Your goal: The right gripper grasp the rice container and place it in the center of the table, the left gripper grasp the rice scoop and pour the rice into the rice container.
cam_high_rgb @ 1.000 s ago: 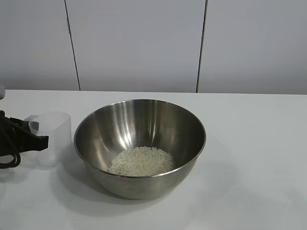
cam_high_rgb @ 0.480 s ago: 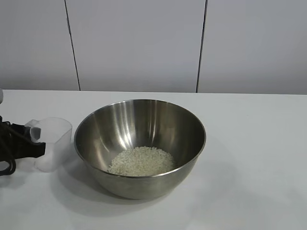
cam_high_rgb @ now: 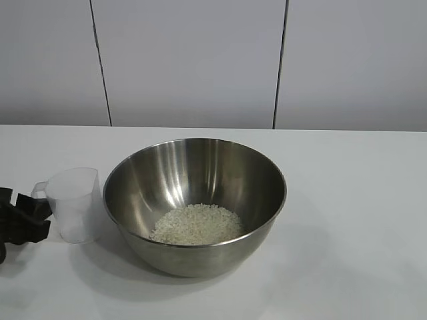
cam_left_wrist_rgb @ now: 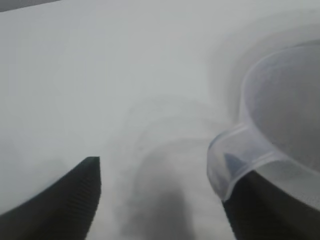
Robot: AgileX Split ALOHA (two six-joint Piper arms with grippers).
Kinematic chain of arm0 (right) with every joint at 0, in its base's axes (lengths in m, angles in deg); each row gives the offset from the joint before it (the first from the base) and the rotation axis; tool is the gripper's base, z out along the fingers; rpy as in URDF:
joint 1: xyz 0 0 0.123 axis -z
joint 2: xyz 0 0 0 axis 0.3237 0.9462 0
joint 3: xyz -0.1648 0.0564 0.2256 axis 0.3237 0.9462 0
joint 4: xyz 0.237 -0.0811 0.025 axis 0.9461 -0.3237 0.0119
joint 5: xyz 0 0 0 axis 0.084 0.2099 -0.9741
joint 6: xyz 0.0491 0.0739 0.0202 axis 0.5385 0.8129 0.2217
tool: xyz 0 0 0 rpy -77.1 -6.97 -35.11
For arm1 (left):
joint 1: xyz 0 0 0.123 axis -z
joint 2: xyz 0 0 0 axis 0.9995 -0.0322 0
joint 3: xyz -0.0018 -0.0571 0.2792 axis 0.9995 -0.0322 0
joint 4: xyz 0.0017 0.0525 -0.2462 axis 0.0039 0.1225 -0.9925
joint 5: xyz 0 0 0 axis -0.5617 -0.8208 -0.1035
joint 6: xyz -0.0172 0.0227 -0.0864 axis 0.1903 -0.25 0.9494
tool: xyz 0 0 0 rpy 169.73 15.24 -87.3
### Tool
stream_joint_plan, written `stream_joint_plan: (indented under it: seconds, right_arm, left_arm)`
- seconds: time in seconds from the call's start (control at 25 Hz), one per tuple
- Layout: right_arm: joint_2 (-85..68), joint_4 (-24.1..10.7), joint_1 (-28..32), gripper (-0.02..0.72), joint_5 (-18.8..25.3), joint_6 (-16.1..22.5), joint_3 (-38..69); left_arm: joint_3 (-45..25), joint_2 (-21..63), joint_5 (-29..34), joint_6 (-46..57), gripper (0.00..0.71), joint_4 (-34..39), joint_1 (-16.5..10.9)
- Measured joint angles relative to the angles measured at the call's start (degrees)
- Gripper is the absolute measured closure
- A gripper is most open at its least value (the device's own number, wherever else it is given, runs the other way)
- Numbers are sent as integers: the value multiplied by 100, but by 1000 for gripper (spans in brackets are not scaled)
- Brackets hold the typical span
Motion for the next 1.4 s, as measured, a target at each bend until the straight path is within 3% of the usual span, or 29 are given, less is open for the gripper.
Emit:
stream_joint_plan:
  seconds: [0.16, 0.44, 0.76, 0.88, 1.04, 1.16, 1.4]
  right_arm:
    - [0, 0, 0, 10, 0, 0, 0]
    - [0, 0, 0, 10, 6, 0, 0]
    - [0, 0, 0, 10, 6, 0, 0]
    - [0, 0, 0, 10, 6, 0, 0]
    - [0, 0, 0, 10, 6, 0, 0]
    - [0, 0, 0, 10, 6, 0, 0]
    - [0, 0, 0, 10, 1, 0, 0]
  left_arm:
    - [-263, 0, 0, -5, 112, 43, 0]
    - [-728, 241, 0, 331, 106, 294, 0]
    - [-914, 1175, 18, 398, 106, 428, 0]
    - [-806, 1661, 519, 325, 107, 496, 0]
    - [-462, 2521, 1514, 289, 134, 710, 0]
    - [30, 3284, 2742, 289, 144, 881, 0]
    - [1942, 4496, 6797, 921, 147, 976, 0]
